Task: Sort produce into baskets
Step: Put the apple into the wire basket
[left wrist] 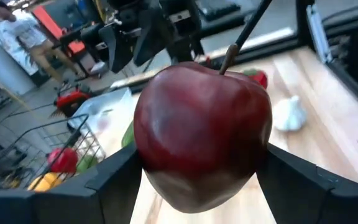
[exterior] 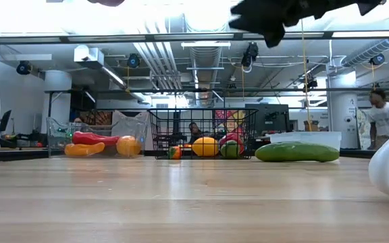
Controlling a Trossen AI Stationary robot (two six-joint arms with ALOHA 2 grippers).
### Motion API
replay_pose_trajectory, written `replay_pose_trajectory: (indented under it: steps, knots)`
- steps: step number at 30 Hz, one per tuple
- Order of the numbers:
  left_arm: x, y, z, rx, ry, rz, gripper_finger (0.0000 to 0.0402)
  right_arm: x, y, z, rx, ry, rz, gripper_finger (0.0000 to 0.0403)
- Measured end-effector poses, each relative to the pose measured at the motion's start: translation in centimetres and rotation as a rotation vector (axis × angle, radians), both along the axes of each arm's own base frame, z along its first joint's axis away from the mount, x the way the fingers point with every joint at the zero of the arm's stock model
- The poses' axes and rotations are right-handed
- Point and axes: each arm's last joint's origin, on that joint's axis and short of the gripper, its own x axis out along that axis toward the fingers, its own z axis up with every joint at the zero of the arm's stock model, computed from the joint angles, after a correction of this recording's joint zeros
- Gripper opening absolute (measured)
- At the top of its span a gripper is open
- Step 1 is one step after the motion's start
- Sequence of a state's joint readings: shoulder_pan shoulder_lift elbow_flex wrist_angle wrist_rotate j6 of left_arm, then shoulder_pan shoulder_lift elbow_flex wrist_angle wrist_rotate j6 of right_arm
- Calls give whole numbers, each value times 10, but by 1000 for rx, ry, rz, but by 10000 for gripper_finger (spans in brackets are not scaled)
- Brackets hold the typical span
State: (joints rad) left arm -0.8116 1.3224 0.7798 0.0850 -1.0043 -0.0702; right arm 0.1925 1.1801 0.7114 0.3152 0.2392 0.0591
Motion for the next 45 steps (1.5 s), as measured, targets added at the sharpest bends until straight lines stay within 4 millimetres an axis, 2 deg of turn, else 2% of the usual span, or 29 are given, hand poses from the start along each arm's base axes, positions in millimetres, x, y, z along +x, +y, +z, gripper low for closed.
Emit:
replay_pose_trajectory:
  steps: [8, 16, 21, 35, 39, 45]
  knots:
    - [0, 15, -18, -163, -210, -3, 269, 3, 18, -7, -50, -117, 75, 167]
    - [3, 26, -29, -231, -271, 29, 269, 26, 27, -21, -72, -158, 89, 172]
    - [7, 28, -33, -223, -261, 45, 269, 46, 33, -20, -77, -161, 90, 208]
    - [9, 29, -34, -238, -262, 54, 269, 90, 52, -11, -204, -190, 128, 346]
    - [9, 30, -34, -242, -264, 59, 269, 100, 55, -7, -193, -197, 127, 362]
    - [10, 31, -34, -246, -265, 63, 269, 109, 58, 1, -180, -146, 133, 364]
